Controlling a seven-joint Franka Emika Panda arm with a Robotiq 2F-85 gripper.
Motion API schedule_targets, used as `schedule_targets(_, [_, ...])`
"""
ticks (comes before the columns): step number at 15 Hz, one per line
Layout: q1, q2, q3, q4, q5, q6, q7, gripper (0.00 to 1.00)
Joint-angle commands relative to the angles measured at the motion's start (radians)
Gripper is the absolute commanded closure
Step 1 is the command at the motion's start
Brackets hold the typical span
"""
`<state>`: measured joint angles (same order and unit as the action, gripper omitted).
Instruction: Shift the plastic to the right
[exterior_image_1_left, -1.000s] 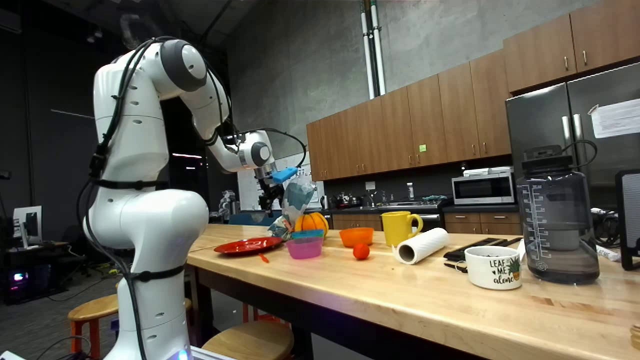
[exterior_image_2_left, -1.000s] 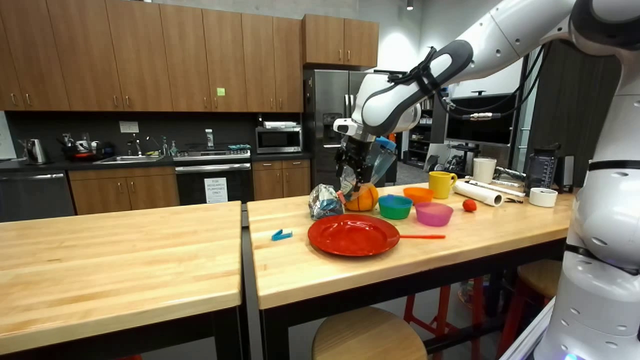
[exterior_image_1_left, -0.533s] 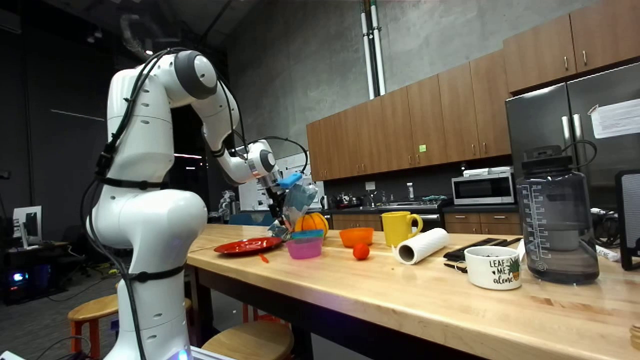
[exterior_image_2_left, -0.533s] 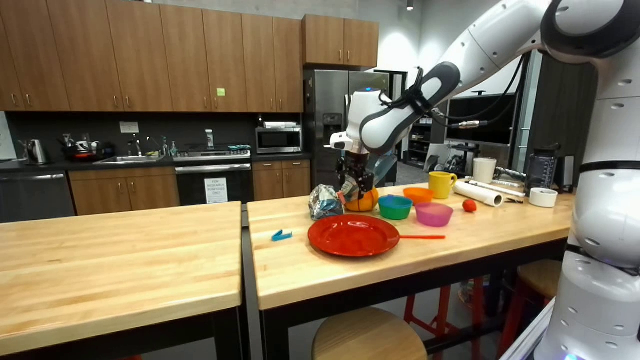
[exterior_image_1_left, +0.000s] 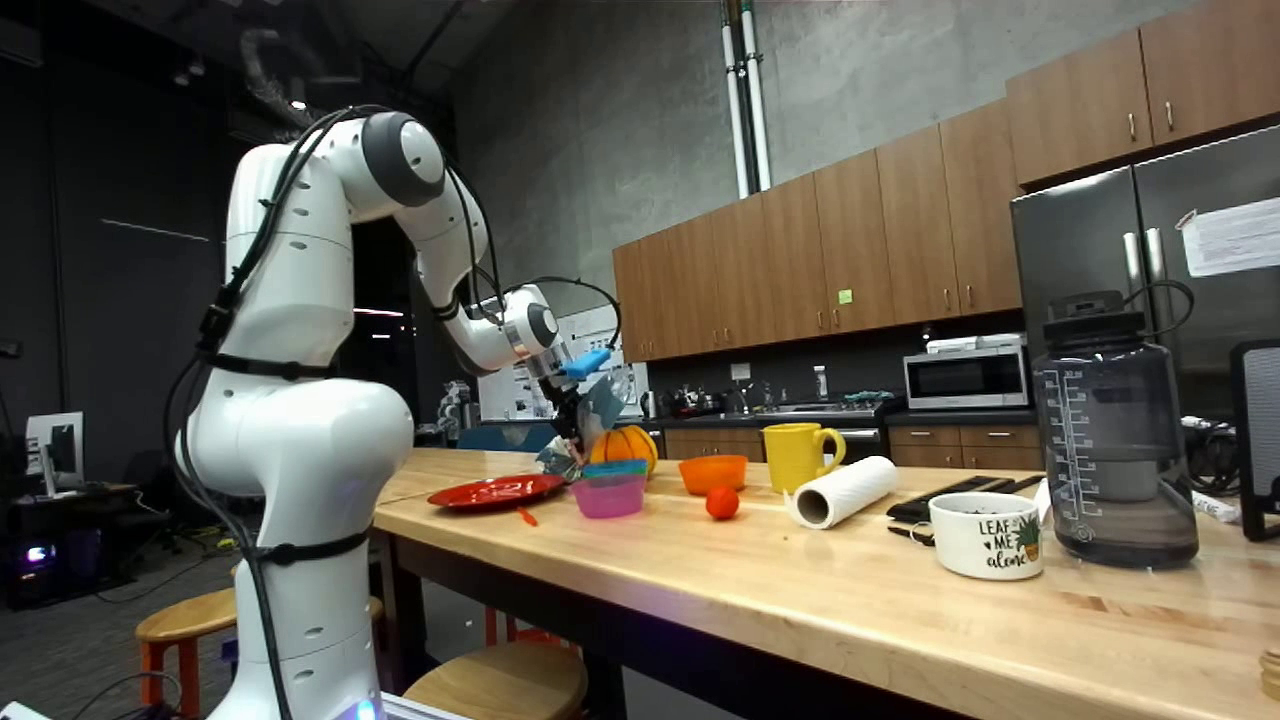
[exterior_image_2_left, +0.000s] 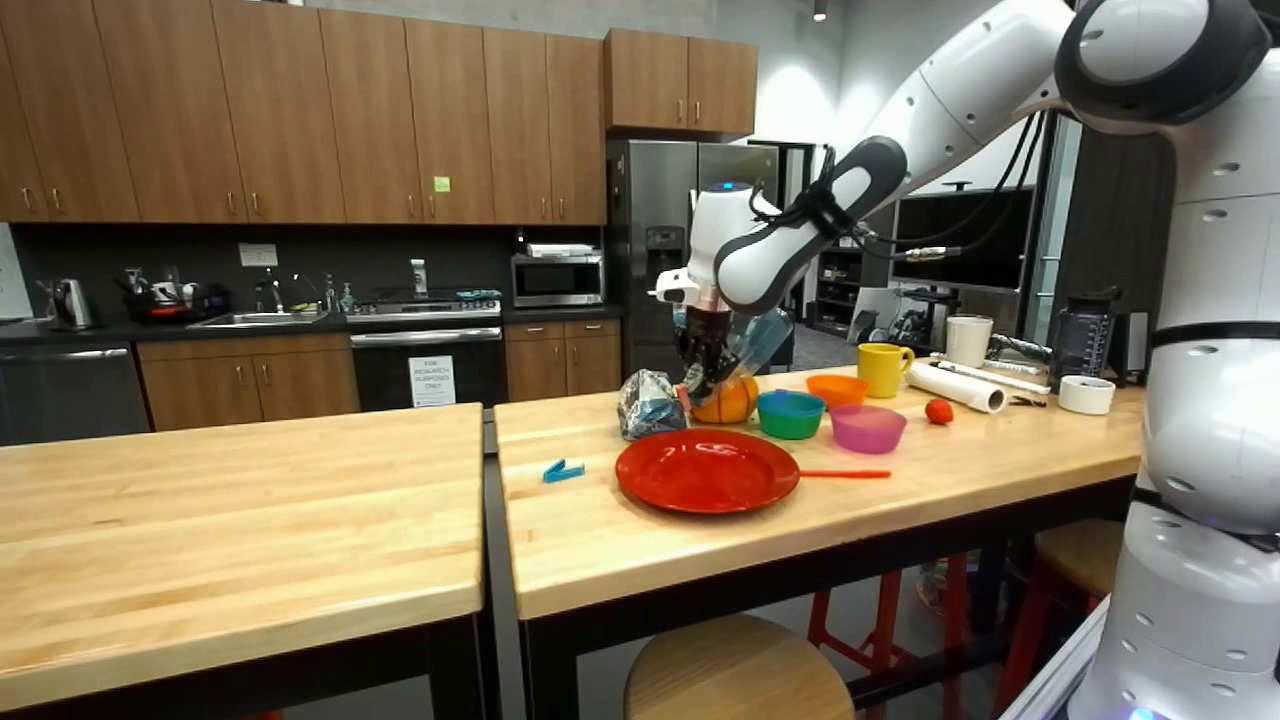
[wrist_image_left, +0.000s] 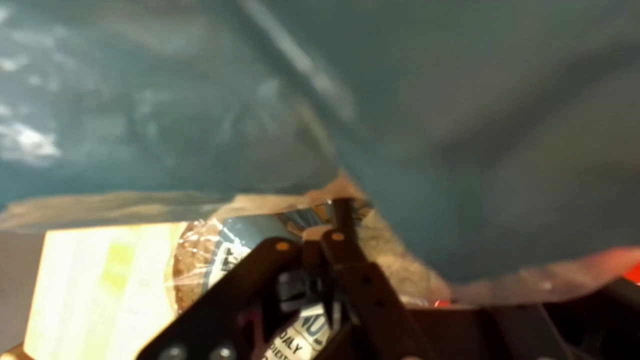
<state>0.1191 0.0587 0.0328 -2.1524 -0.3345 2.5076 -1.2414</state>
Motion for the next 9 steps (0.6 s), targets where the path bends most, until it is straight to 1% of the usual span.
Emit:
schedule_targets(1, [-0.018,-0.001,0.020,0.020,0.002,-0.004,0.023,0.92])
schedule_targets(2, [-0.019,-0.004,0.020,0.022,0.011,-0.005,0.022,0.98])
schedule_targets(3, [-0.021,-0.008,0.020,0.023,0.026,-0.008,0.018,1.00])
schedule_targets(9, [-0.042,-0.060,0.014,0.024,0.143,-0.008,0.010,1.00])
